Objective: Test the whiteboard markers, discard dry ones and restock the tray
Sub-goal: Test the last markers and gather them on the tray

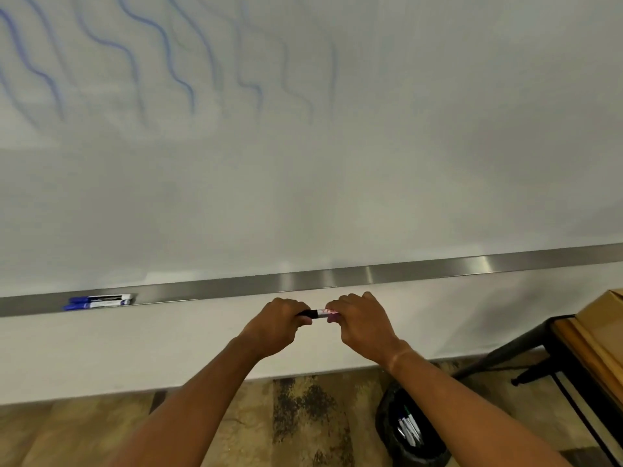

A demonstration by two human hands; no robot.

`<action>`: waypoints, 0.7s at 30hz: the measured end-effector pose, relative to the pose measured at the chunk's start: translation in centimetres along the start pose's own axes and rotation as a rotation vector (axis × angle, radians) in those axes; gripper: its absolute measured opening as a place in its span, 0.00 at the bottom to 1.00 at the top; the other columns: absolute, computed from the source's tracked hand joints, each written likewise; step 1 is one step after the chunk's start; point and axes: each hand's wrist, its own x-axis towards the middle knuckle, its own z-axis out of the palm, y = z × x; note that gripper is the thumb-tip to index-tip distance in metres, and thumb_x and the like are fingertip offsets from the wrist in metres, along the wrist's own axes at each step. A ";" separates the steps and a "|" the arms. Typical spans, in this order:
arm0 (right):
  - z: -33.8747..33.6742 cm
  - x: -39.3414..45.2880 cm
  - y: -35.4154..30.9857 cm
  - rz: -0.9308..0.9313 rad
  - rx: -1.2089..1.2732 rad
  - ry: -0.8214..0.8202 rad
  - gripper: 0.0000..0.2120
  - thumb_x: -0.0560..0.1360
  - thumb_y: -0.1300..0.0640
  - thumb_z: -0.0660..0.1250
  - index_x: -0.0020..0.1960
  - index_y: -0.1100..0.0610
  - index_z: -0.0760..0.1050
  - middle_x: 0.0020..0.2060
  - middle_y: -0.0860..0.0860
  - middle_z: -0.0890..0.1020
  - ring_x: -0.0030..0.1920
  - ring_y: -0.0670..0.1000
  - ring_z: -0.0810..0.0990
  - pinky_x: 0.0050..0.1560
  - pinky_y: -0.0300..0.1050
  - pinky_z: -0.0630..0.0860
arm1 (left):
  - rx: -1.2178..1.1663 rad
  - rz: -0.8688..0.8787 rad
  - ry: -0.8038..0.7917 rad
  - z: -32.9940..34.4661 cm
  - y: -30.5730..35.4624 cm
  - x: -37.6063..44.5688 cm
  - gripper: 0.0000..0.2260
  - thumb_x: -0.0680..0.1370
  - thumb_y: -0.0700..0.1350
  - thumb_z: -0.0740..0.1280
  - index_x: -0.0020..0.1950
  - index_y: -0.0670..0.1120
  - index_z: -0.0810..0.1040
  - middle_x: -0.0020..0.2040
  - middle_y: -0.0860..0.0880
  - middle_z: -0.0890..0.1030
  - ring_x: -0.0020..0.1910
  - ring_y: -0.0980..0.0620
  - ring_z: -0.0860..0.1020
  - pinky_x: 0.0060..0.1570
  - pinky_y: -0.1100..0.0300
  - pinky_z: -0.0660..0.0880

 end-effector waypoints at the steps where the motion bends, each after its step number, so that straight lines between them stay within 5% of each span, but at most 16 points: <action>1: 0.1 0.1 -0.4 0.000 -0.006 0.004 0.06 0.73 0.57 0.69 0.49 0.50 0.80 0.40 0.46 0.83 0.38 0.49 0.77 0.43 0.41 0.62 | -0.008 -0.006 0.001 -0.2 -0.3 -0.4 0.09 0.80 0.44 0.63 0.55 0.45 0.80 0.45 0.47 0.82 0.40 0.51 0.76 0.42 0.57 0.73; 8: 1.0 1.2 -4.2 -0.034 -0.014 0.006 0.08 0.72 0.59 0.70 0.49 0.50 0.81 0.39 0.45 0.83 0.38 0.49 0.78 0.42 0.42 0.65 | 0.004 -0.006 0.063 -1.2 -2.6 -2.7 0.09 0.80 0.44 0.62 0.56 0.46 0.80 0.47 0.48 0.82 0.42 0.51 0.76 0.41 0.62 0.70; 11: 0.8 -0.2 -2.3 0.254 0.059 0.087 0.12 0.71 0.63 0.69 0.51 0.50 0.82 0.43 0.47 0.85 0.42 0.50 0.82 0.49 0.47 0.72 | 0.101 -0.142 0.167 -3.0 -8.4 -6.7 0.11 0.76 0.36 0.65 0.56 0.45 0.81 0.52 0.46 0.82 0.50 0.46 0.80 0.49 0.61 0.71; 14: -1.5 -1.9 0.9 0.471 -0.055 0.094 0.10 0.72 0.62 0.69 0.52 0.53 0.82 0.46 0.52 0.85 0.46 0.57 0.83 0.51 0.50 0.75 | 0.153 -0.311 0.303 -7.1 -14.1 -10.3 0.08 0.76 0.40 0.67 0.54 0.44 0.82 0.51 0.44 0.83 0.50 0.42 0.80 0.50 0.55 0.74; 21: 1.3 3.3 -7.7 0.327 0.180 0.188 0.11 0.76 0.59 0.67 0.57 0.52 0.80 0.43 0.49 0.81 0.41 0.50 0.79 0.46 0.49 0.77 | 0.118 0.005 0.367 -8.4 -12.1 -7.4 0.05 0.73 0.37 0.71 0.48 0.42 0.82 0.42 0.44 0.80 0.36 0.41 0.80 0.36 0.53 0.77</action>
